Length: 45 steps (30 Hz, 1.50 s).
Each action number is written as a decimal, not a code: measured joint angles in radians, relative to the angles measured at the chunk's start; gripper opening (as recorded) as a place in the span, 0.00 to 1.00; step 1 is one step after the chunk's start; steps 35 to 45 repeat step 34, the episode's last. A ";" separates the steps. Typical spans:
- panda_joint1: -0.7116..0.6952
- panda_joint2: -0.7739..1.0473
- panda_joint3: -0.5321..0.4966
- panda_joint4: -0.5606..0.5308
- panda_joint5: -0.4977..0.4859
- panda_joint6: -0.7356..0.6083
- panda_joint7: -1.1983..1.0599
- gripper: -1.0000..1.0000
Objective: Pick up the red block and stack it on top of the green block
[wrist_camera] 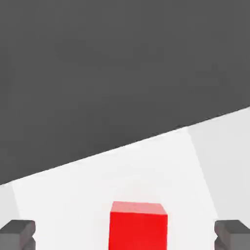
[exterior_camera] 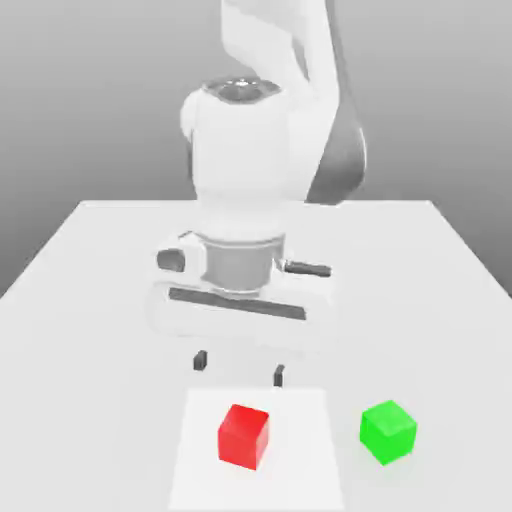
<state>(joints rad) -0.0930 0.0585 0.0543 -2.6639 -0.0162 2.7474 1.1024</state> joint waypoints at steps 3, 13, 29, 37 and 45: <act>0.005 0.108 -0.007 0.002 -0.009 0.085 0.015 0.50; 0.016 0.225 -0.022 0.017 -0.026 0.183 0.030 0.00; 0.309 0.046 0.132 0.037 -0.035 -0.017 -0.014 0.00; 0.324 0.135 0.107 0.041 -0.080 0.065 0.018 1.00; 0.324 0.135 0.107 0.041 -0.080 0.065 0.018 1.00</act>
